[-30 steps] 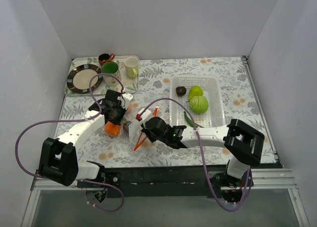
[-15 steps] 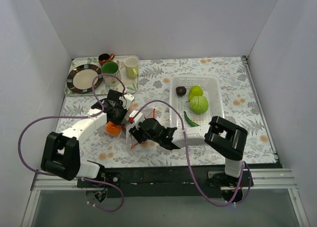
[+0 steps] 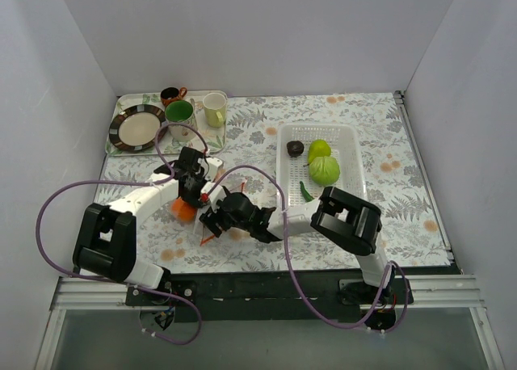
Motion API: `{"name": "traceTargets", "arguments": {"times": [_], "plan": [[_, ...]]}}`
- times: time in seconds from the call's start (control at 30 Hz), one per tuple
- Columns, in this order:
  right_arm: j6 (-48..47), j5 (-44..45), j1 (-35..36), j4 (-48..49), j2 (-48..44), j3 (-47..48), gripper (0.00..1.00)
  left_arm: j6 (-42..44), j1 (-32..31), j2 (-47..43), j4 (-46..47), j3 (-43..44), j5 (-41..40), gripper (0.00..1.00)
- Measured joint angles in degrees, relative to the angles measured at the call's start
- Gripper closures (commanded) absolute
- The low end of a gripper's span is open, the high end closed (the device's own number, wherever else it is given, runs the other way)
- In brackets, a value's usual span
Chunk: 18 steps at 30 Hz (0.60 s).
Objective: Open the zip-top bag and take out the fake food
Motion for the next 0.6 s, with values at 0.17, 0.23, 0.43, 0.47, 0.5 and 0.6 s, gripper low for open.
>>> {"name": "traceTargets", "arguments": {"times": [0.17, 0.23, 0.43, 0.47, 0.5, 0.6], "plan": [[-0.57, 1.03, -0.68, 1.25, 0.55, 1.11, 0.19, 0.22, 0.00, 0.00, -3.67, 0.33, 3.32, 1.00], [-0.66, 1.57, -1.09, 2.03, 0.87, 1.49, 0.22, 0.48, 0.02, -0.02, -5.29, 0.66, 4.57, 1.00], [-0.46, 1.33, -2.23, 2.12, 2.12, 2.69, 0.33, 1.11, 0.13, -0.63, -7.98, 1.03, 5.33, 1.00], [-0.33, 1.20, -2.32, 2.40, 2.12, 2.45, 0.35, 1.16, 0.11, -0.96, -8.20, 1.09, 4.83, 1.00], [-0.11, 1.07, -2.34, 3.13, 1.88, 1.73, 0.38, 1.33, 0.11, -1.38, -8.39, 1.18, 4.11, 1.00], [0.90, 0.81, -2.36, 4.44, -1.16, -2.93, 0.55, 1.99, 0.15, -2.54, -8.66, 1.68, 1.60, 1.00]]}}
